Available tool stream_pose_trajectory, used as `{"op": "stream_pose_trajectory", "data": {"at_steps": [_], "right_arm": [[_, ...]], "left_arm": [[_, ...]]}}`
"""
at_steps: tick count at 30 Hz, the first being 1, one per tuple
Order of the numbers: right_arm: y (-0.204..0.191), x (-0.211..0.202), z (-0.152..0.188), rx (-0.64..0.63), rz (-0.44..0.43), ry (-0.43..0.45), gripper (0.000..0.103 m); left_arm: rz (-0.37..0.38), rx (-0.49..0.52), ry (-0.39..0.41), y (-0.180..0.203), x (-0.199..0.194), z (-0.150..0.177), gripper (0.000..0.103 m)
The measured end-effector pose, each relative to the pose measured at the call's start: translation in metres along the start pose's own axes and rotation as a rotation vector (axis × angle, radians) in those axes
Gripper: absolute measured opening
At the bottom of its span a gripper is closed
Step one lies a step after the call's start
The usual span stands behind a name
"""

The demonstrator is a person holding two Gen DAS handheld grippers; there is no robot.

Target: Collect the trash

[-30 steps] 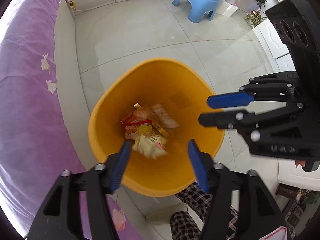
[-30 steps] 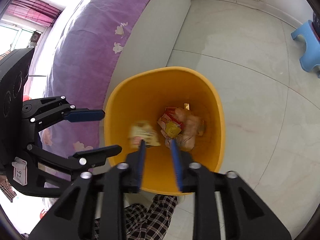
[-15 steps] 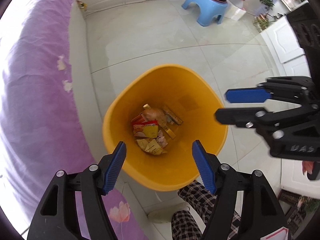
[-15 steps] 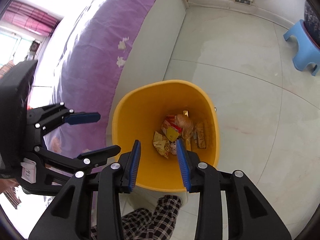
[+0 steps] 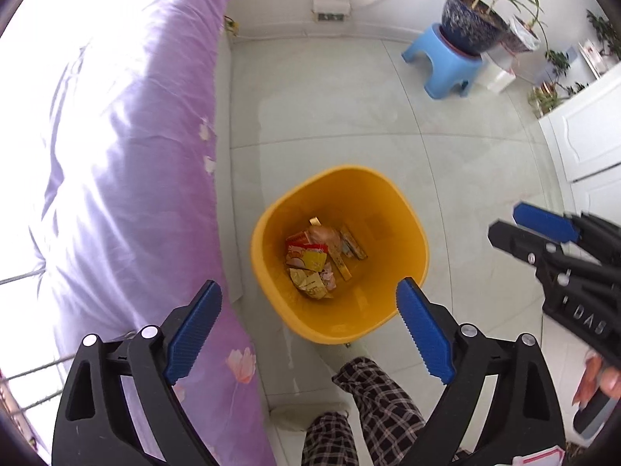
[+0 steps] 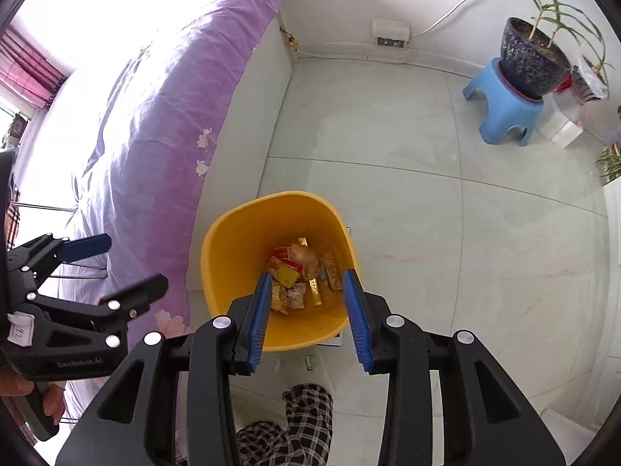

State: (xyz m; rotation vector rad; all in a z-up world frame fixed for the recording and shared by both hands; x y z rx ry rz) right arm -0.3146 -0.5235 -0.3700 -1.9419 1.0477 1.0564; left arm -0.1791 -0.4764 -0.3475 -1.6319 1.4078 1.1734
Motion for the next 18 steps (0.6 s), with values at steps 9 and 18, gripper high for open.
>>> {"op": "stream_pose_trajectory", "data": {"at_steps": [9,18], "right_arm": [[-0.005,-0.043,0.006,0.015,-0.003,0.005,0.044],[-0.015,-0.076,0.004,0.011,-0.026,0.032,0.046]], "left_arm": [[-0.005,-0.050,0.029,0.001,-0.036,-0.007,0.092],[0.009,-0.067,0.054,0.002,-0.068,-0.014,0.092]]}}
Point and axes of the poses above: each gripper's, at about its wrist camera, not at the fingertips, and x roughly the way its jaws point, y to its right, z to its underside, the point moved 3 cm from there along x, roughly the way its jaws point, and after that the axes turned 12 degrees about y, right-handed, at the moved point
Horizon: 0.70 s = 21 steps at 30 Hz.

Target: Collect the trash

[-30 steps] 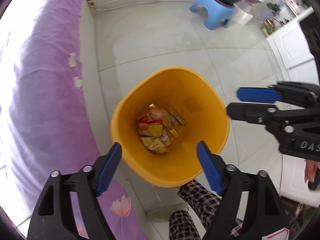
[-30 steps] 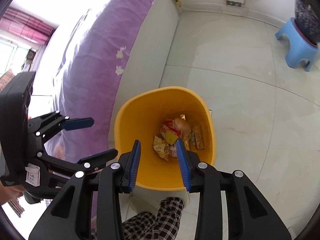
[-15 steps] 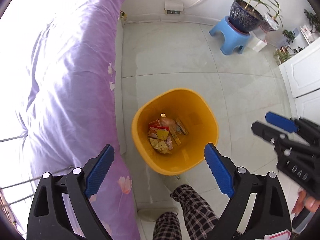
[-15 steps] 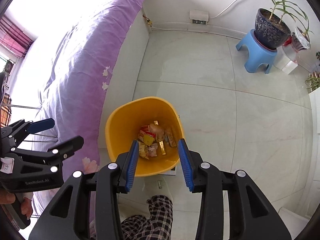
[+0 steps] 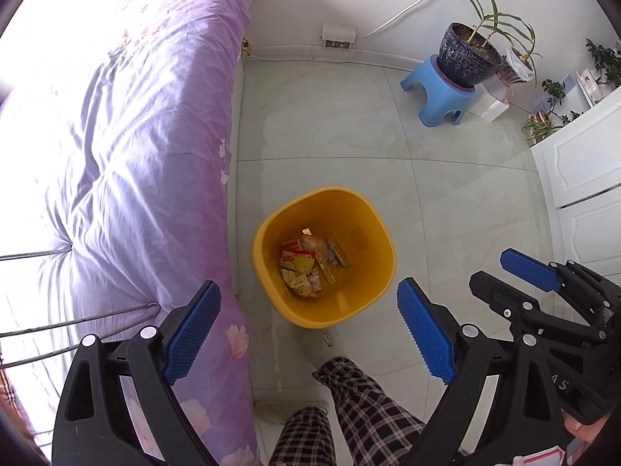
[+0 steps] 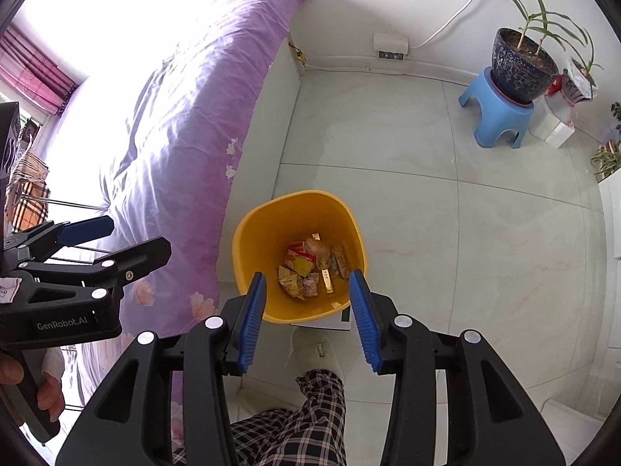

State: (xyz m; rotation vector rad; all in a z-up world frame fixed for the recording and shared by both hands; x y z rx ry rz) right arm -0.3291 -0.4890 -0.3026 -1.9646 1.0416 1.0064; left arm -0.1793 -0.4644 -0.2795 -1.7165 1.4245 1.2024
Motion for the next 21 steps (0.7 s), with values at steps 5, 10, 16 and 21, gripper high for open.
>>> {"op": "stream_pose_trajectory", "data": {"at_steps": [5,10,16,21], "right_arm": [[-0.003,-0.011,0.000,0.004,-0.003,0.014,0.047],[-0.005,-0.018,0.002,0.016,-0.001,0.016,0.048],[-0.004,-0.020,0.006,0.027,0.001,0.014,0.048],[-0.002,-0.021,0.006,0.033,0.001,0.016,0.048]], "left_arm": [[-0.005,0.024,0.018,0.005,-0.011,-0.003,0.092],[-0.005,0.032,0.030,0.008,-0.017,-0.007,0.092],[-0.007,0.045,0.036,0.011,-0.019,-0.009,0.092],[-0.009,0.049,0.036,0.013,-0.022,-0.009,0.092]]}}
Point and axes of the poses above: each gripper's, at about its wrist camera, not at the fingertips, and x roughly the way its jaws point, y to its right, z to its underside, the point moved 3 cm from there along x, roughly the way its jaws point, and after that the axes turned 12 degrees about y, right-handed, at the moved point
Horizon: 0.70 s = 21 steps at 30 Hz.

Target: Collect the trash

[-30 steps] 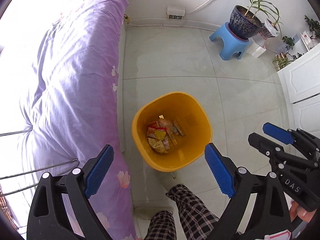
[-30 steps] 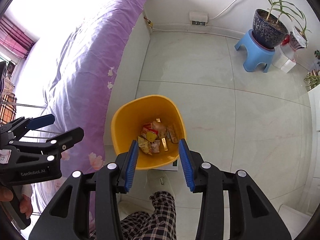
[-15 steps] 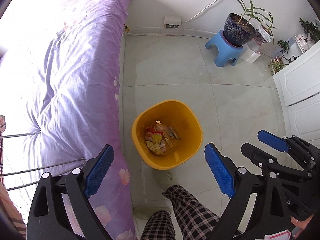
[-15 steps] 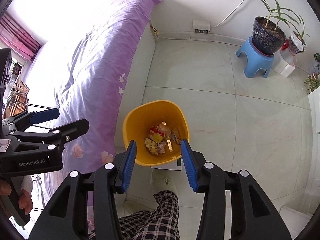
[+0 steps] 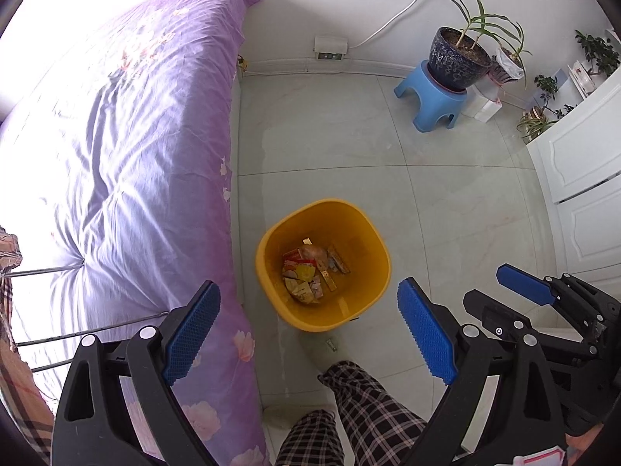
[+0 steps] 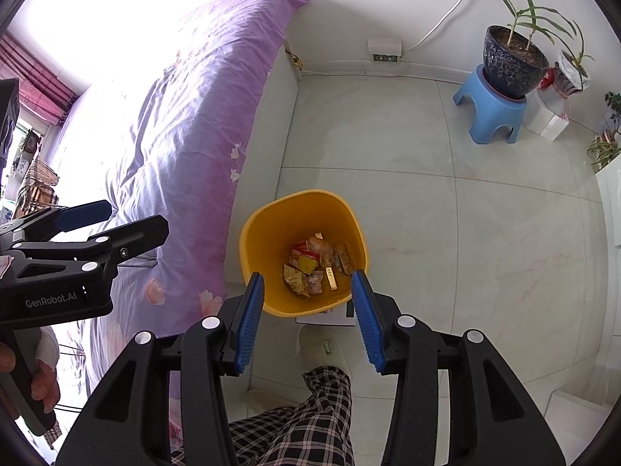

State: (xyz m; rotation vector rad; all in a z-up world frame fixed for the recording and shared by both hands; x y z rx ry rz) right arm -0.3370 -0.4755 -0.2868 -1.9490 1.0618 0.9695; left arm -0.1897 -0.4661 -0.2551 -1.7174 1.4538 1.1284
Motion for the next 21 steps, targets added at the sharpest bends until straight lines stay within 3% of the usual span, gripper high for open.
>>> {"op": "stream_pose_trajectory", "data": {"at_steps": [21], "right_arm": [[0.0033,-0.0012,-0.0029,0.010,-0.002,0.005,0.051]], "left_arm": [[-0.002,0.004,0.017,0.0021,-0.0060,-0.0034,0.093]]}}
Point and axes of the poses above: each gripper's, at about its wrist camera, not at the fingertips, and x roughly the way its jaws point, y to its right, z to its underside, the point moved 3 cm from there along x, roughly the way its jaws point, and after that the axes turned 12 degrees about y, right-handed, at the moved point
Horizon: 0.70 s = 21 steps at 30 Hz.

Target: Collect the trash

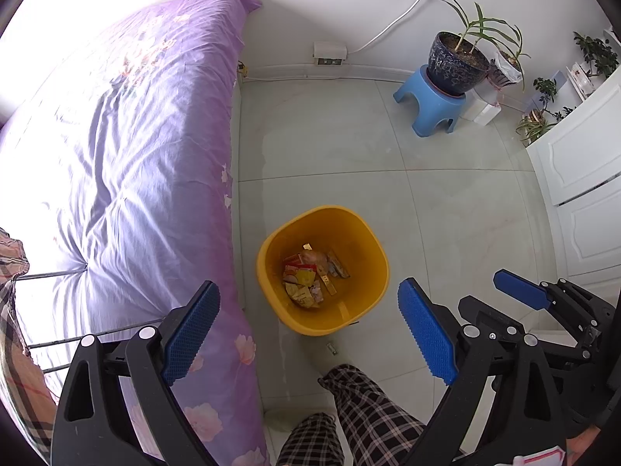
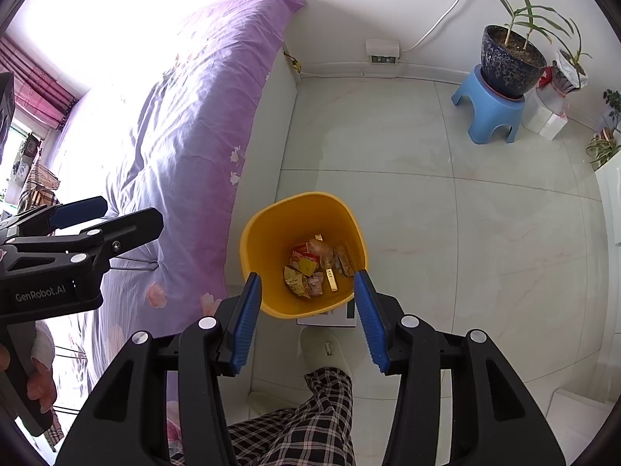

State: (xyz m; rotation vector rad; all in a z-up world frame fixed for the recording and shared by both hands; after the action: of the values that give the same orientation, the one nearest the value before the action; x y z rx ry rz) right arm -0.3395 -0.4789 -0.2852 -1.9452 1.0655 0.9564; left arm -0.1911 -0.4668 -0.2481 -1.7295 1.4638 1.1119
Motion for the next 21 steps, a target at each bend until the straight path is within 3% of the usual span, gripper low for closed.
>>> {"op": "stream_pose_trajectory", "data": {"at_steps": [21], "right_arm": [[0.0013,0.0007,0.0022,-0.003,0.002,0.000,0.054]], "left_arm": [[-0.004,-0.005,0.003,-0.0004,-0.0008,-0.0010,0.093]]}}
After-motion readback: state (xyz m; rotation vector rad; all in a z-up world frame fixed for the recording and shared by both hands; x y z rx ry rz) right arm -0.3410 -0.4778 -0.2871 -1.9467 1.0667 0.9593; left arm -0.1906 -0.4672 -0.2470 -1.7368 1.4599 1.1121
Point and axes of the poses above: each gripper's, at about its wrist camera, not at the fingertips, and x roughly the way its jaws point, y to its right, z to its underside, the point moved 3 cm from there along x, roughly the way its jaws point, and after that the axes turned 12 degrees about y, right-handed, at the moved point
